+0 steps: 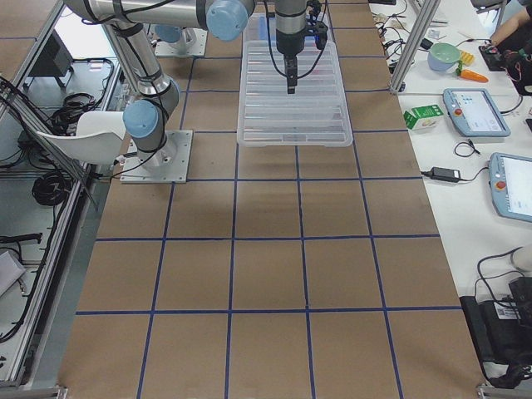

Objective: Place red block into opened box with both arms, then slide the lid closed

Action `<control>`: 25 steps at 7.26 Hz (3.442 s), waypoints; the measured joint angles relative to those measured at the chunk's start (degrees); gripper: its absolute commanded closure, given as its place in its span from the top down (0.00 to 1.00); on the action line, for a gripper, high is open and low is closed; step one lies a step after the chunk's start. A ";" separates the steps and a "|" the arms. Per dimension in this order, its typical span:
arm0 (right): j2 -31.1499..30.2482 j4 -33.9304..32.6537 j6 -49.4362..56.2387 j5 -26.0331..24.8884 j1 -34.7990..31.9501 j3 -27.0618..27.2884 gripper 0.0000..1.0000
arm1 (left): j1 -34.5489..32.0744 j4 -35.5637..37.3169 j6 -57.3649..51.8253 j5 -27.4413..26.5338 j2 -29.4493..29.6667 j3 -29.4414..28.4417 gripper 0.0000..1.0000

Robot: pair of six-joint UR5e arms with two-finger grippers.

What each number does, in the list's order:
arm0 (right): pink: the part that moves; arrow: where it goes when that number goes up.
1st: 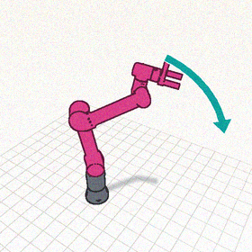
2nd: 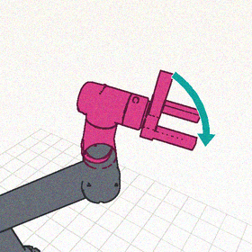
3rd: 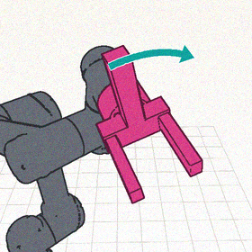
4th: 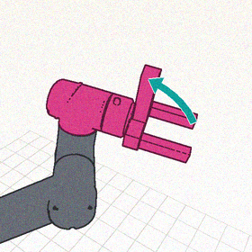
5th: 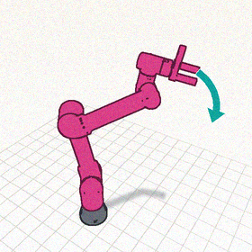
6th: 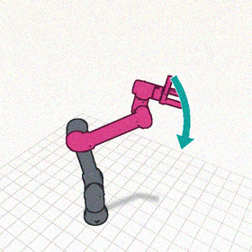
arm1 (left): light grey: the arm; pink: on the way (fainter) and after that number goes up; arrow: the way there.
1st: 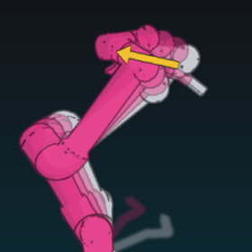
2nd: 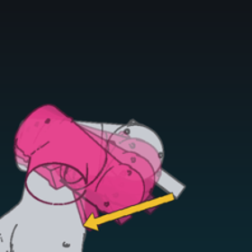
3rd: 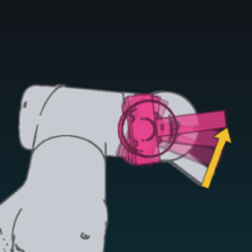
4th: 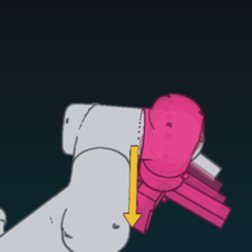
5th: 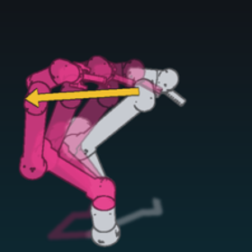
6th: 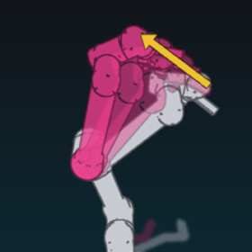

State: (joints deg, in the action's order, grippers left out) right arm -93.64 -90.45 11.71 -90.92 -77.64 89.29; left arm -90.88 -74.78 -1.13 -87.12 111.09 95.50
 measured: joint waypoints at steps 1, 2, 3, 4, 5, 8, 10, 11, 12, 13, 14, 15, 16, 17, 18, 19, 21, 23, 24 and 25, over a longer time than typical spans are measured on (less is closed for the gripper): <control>0.48 -0.21 -6.05 0.08 -3.48 -0.08 1.00 | 0.00 0.51 -0.01 0.74 1.01 0.10 0.00; 1.29 -0.38 -11.45 0.11 -6.40 -0.13 1.00 | 0.00 1.16 0.03 1.09 2.04 0.16 0.00; 2.07 -0.49 -14.78 0.10 -8.50 -0.15 1.00 | 0.00 1.48 0.06 1.25 3.08 0.19 0.00; 2.55 -0.49 -15.85 0.07 -9.57 -0.16 1.00 | 0.02 1.71 0.07 1.28 4.04 0.21 0.00; 2.75 -0.48 -15.99 0.05 -9.96 -0.13 1.00 | 0.03 2.02 0.08 1.29 4.92 0.20 0.00; 2.65 -0.47 -15.86 0.02 -10.15 0.32 1.00 | 0.05 3.22 0.18 1.38 6.91 0.15 0.00; 2.69 -0.50 -15.92 -0.04 -10.16 0.33 1.00 | 0.03 3.37 0.46 1.89 7.33 0.26 0.00; 2.74 -0.51 -15.98 -0.09 -10.16 0.22 1.00 | 0.01 3.37 0.52 2.58 7.33 0.48 0.00; 2.75 -0.50 -16.01 -0.23 -10.16 0.15 1.00 | 0.01 3.39 0.47 2.98 7.32 0.78 0.00; 2.82 -0.48 -16.00 -0.40 -10.16 0.04 1.00 | 0.00 3.39 0.41 3.12 7.31 0.97 0.00; 2.87 -0.48 -15.94 -0.53 -10.16 -0.08 1.00 | 0.00 3.36 0.48 3.16 7.30 1.07 0.09; 2.90 -0.45 -15.89 -0.61 -10.16 -0.13 1.00 | 0.00 3.34 0.58 3.18 7.30 1.13 0.36; 2.93 -0.43 -15.86 -0.65 -10.16 -0.15 1.00 | 0.00 3.33 0.60 3.16 7.30 1.16 0.71; 2.93 -0.43 -15.85 -0.66 -10.16 -0.17 1.00 | 0.00 3.35 0.59 3.14 7.30 1.18 0.77; 2.93 -0.43 -15.85 -0.69 -10.16 -0.20 1.00 | 0.00 3.38 0.57 3.14 7.29 1.17 0.83; 2.93 -0.42 -15.85 -0.75 -10.17 -0.23 1.00 | 0.00 3.41 0.54 3.05 7.29 1.07 0.85; 2.93 -0.42 -15.84 -0.88 -10.17 -0.25 1.00 | 0.13 3.30 0.52 2.72 6.92 0.38 1.00; 2.93 -0.42 -15.85 -0.92 -10.16 -0.25 1.00 | 0.64 1.54 0.52 2.49 5.36 -1.34 1.00; 2.93 -0.43 -15.85 -0.93 -10.16 -0.21 1.00 | 0.96 -1.29 0.52 2.24 4.42 -3.22 1.00; 2.93 -0.42 -15.86 -0.91 -10.16 -0.18 1.00 | 1.12 -5.07 0.52 2.07 3.32 -5.46 1.00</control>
State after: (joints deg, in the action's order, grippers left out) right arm -90.71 -90.88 -4.15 -91.83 -87.80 89.11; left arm -89.76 -79.85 -0.61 -85.04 114.42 90.04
